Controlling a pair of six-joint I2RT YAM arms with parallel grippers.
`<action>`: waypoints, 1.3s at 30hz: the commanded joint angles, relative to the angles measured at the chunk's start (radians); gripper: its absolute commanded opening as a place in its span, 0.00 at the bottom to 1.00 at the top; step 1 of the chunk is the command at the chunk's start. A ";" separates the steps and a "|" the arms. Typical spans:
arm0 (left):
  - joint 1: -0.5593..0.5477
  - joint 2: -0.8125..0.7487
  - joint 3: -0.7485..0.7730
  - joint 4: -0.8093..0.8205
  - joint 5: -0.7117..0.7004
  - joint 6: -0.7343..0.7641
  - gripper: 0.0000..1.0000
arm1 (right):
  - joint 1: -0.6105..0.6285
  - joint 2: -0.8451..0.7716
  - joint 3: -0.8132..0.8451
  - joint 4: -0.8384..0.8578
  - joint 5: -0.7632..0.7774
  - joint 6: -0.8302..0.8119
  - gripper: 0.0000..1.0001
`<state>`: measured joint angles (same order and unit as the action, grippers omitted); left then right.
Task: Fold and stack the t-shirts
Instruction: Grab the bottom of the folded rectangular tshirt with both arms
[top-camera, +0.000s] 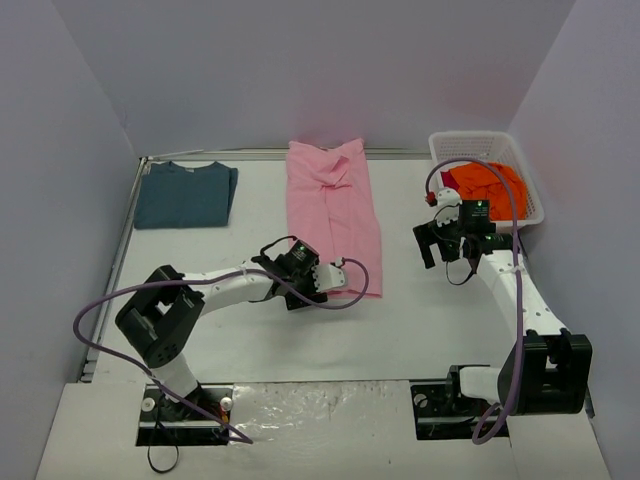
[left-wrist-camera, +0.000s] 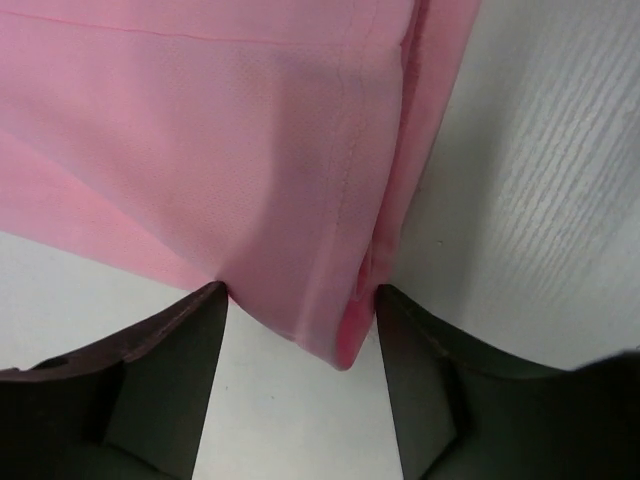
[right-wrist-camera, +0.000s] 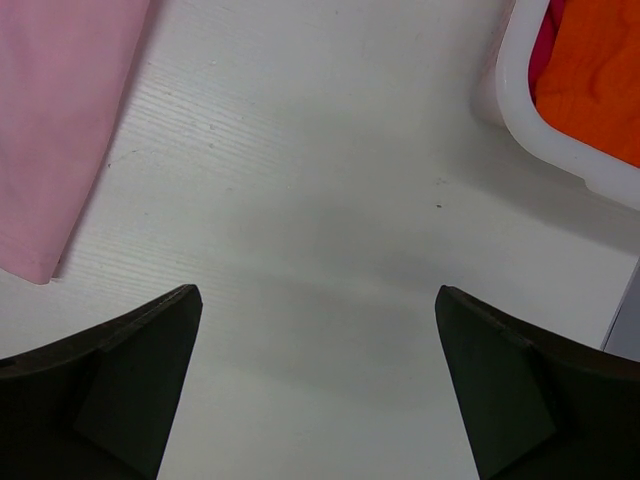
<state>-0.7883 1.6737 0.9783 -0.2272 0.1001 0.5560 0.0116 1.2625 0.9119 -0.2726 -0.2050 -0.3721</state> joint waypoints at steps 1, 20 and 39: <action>-0.005 0.009 0.046 -0.014 -0.025 -0.021 0.58 | -0.007 -0.002 -0.005 0.003 0.021 -0.016 1.00; 0.081 0.057 0.203 -0.306 0.367 0.016 0.02 | 0.022 -0.117 0.094 -0.223 -0.350 -0.253 1.00; 0.205 0.216 0.367 -0.489 0.604 0.042 0.02 | 0.198 0.032 -0.061 -0.333 -0.541 -0.824 0.87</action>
<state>-0.5919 1.8809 1.3006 -0.6632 0.6472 0.5762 0.1715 1.2587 0.8570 -0.6106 -0.6994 -1.1259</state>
